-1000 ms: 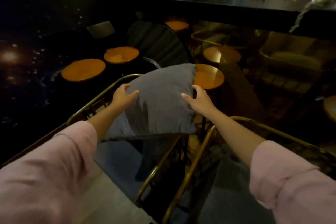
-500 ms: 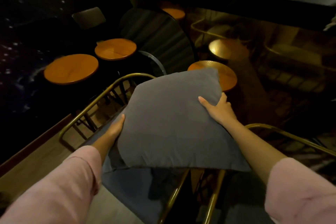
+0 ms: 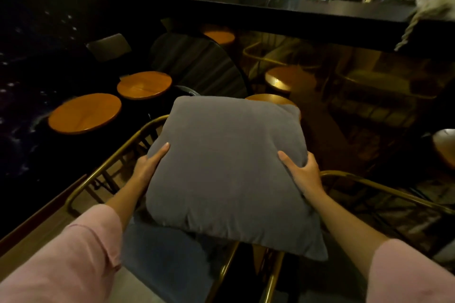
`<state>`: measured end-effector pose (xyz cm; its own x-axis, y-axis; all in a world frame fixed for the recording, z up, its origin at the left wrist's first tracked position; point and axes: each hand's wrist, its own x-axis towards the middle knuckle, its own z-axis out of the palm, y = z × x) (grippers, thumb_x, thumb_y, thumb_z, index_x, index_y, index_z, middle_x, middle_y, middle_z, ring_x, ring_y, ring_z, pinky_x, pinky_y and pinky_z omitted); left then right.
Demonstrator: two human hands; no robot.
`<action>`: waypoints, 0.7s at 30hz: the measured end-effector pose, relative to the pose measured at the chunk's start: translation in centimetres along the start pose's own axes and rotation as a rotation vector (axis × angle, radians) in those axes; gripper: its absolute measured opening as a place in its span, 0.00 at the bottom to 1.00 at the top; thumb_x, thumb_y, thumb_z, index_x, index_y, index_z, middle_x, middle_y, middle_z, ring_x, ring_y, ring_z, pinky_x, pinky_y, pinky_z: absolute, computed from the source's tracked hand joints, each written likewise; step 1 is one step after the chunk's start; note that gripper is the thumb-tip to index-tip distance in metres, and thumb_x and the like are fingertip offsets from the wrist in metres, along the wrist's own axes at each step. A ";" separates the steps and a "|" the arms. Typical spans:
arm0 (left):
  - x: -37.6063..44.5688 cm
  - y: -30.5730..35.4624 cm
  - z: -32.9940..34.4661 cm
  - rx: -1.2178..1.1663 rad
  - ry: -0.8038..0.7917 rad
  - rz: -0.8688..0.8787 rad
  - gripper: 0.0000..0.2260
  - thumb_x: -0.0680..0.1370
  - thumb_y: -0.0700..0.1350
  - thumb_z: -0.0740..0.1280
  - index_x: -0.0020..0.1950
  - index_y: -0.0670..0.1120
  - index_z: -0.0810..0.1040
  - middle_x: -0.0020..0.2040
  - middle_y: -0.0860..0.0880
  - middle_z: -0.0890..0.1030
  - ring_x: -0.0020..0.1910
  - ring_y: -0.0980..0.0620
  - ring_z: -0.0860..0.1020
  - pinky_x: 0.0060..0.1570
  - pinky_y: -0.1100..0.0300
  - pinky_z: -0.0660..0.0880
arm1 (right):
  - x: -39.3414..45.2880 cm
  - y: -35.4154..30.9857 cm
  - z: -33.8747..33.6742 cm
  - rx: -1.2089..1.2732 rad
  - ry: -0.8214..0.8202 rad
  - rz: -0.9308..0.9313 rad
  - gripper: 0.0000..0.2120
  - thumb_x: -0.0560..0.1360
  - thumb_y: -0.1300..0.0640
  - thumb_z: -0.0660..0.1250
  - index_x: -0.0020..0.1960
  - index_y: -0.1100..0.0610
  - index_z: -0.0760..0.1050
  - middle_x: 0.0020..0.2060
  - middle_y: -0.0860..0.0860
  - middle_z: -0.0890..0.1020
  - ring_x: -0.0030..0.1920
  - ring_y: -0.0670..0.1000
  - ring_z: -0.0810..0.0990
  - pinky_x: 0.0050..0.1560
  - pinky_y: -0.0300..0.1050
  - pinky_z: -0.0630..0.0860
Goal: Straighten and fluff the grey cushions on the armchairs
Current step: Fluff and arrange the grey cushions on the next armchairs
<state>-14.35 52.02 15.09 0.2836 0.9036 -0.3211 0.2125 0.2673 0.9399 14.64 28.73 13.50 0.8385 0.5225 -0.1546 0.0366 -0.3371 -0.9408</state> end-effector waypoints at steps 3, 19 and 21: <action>-2.8 2.3 3.2 -0.054 0.009 0.054 0.24 0.75 0.58 0.68 0.62 0.41 0.78 0.47 0.46 0.82 0.47 0.45 0.81 0.48 0.53 0.77 | -1.0 1.3 -4.3 0.128 0.062 -0.018 0.48 0.61 0.32 0.73 0.74 0.53 0.65 0.69 0.52 0.74 0.66 0.57 0.75 0.59 0.52 0.76; -15.6 4.9 37.8 0.053 -0.606 0.075 0.45 0.60 0.69 0.75 0.71 0.48 0.70 0.66 0.46 0.78 0.60 0.43 0.79 0.61 0.42 0.75 | -2.1 9.6 -41.8 -0.025 0.496 -0.278 0.50 0.58 0.25 0.70 0.71 0.53 0.69 0.65 0.51 0.76 0.61 0.47 0.73 0.58 0.42 0.72; -15.3 4.4 41.7 0.053 -0.625 0.075 0.55 0.52 0.69 0.78 0.75 0.49 0.64 0.67 0.48 0.75 0.59 0.44 0.78 0.57 0.45 0.77 | -1.5 10.9 -45.2 -0.075 0.488 -0.255 0.47 0.60 0.32 0.74 0.72 0.53 0.67 0.68 0.52 0.75 0.61 0.45 0.72 0.59 0.43 0.71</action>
<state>21.24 25.44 19.27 0.7890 0.5484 -0.2772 0.2128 0.1792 0.9605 38.36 -11.13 17.15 0.9520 0.1777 0.2493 0.2948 -0.3114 -0.9034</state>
